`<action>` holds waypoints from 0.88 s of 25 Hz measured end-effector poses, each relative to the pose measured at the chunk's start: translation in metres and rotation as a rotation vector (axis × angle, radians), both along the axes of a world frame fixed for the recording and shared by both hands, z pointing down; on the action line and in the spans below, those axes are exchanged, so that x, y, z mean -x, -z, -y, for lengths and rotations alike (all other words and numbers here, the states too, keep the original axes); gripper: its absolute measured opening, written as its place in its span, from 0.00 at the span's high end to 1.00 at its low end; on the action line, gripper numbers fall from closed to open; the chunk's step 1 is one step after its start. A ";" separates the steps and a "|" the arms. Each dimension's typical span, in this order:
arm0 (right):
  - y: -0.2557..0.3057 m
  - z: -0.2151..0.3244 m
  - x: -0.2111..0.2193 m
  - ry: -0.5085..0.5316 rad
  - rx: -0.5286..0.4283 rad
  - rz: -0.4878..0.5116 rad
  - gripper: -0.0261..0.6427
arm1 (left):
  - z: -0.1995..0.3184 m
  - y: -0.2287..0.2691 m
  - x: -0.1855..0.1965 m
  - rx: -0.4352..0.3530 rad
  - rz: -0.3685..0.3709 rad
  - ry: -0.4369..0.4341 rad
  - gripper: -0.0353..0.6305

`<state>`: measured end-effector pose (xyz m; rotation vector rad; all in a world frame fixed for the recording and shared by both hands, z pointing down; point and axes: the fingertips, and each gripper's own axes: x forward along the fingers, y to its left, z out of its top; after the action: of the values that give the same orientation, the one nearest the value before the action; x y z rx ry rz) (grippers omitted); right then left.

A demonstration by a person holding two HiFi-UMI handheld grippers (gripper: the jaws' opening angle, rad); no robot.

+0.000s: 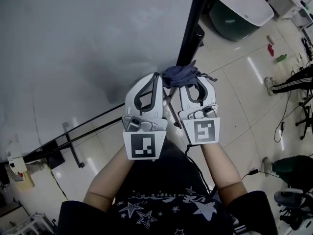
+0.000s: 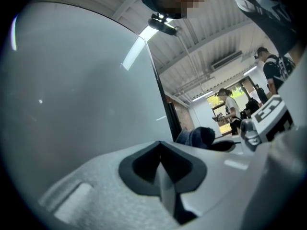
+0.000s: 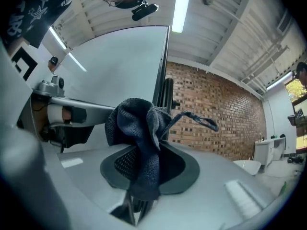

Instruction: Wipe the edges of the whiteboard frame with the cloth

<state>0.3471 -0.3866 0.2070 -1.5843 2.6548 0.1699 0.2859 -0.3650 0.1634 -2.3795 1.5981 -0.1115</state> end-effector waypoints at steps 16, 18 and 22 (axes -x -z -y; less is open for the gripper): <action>-0.116 0.004 0.007 0.024 0.179 -0.123 0.84 | -0.002 -0.109 0.018 0.208 0.037 0.080 0.94; -0.122 0.002 0.009 0.026 0.185 -0.113 0.84 | -0.009 -0.120 0.022 0.232 0.054 0.087 0.94; -0.134 -0.001 0.009 0.009 0.195 -0.135 0.84 | -0.020 -0.145 0.029 0.293 0.054 0.110 0.94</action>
<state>0.3382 -0.3859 0.3406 -1.6706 2.8591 0.0180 0.2572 -0.3453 0.3087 -2.4712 1.7933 -0.4570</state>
